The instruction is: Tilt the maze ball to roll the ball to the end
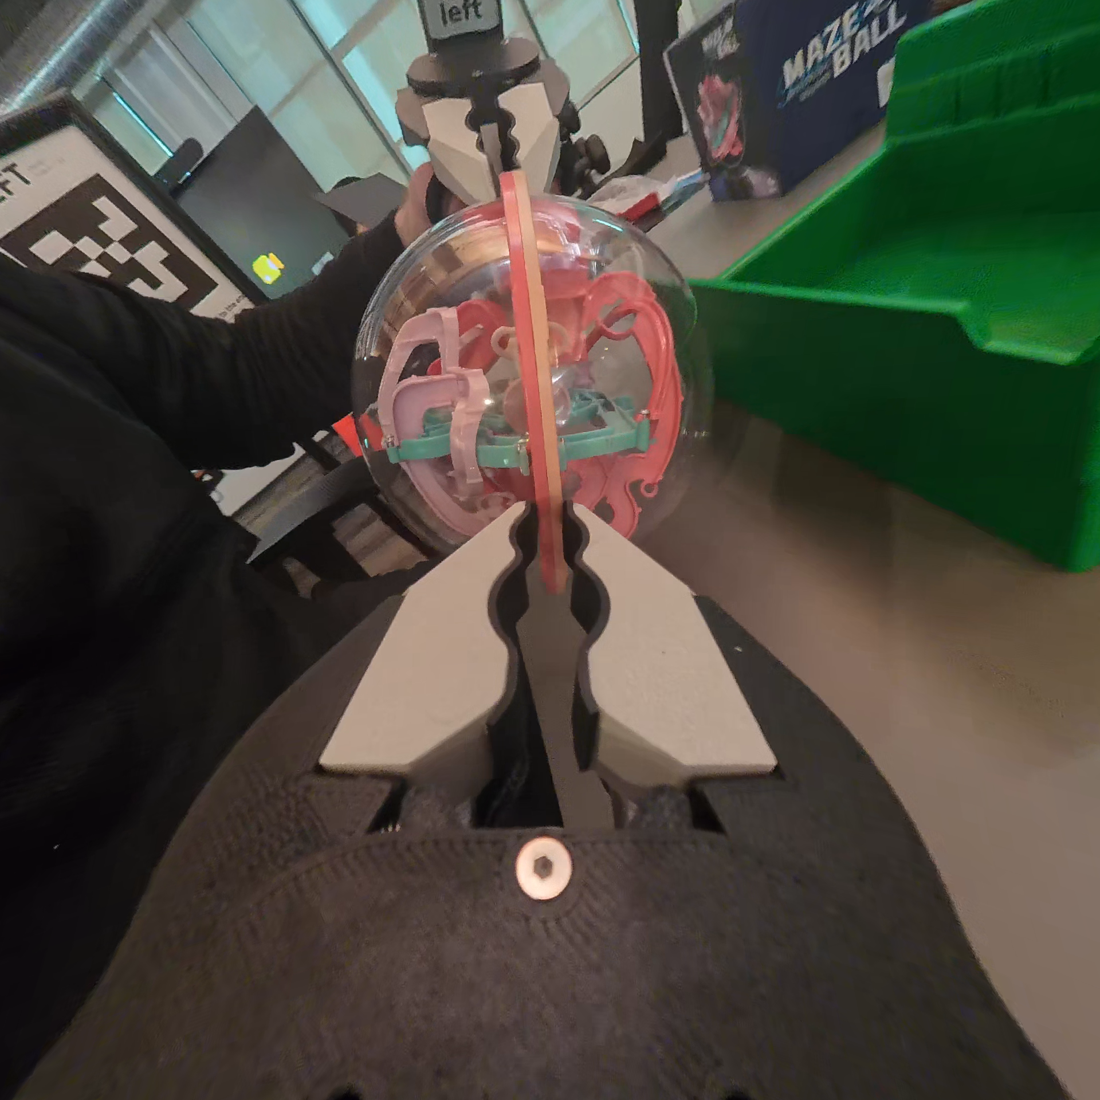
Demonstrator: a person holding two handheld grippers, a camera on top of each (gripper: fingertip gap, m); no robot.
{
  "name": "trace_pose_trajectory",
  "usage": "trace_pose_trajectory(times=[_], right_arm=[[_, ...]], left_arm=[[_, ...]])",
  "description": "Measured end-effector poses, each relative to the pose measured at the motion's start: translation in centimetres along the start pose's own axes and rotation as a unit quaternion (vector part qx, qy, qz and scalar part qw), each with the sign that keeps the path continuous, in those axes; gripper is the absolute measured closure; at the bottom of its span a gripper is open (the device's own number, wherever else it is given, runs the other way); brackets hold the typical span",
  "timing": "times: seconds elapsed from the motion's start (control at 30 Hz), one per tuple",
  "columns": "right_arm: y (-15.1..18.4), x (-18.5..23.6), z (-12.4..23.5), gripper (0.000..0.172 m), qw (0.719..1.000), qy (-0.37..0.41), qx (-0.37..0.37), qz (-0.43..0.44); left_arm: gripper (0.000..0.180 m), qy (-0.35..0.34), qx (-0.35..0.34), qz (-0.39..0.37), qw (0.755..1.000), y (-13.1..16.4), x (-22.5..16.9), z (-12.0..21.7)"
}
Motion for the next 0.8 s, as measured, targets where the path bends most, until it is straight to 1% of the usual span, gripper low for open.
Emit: trace_pose_trajectory(times=[0.17,0.27,0.37,0.8], right_arm=[[-2.0,0.4,1.3,0.165,0.998,0.032,-0.022,0.043],[-2.6,0.5,2.0,0.165,0.997,0.046,-0.03,0.061],[-3.1,0.7,2.6,0.165,0.995,0.056,-0.037,0.074],[-3.9,1.3,4.4,0.165,0.985,0.101,-0.067,0.124]], left_arm=[[0.174,-0.013,-0.014,-0.033,0.999,-1.7,-1.1,0.0],[0.174,-0.021,-0.012,-0.052,0.998,-2.3,-1.8,-0.3],[0.174,-0.035,-0.024,-0.061,0.997,-3.2,-2.0,-0.5],[0.174,-0.028,-0.044,-0.09,0.995,-4.8,-3.2,-1.6]])
Point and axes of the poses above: each gripper's, where its closed fingertips meet, z back along the fingers, y out of its underside, x = y × z across the jaws, the point moved 1 cm from there along z, back along the fingers, and after that the axes turned 4 degrees about -y, right-handed, at the moved point
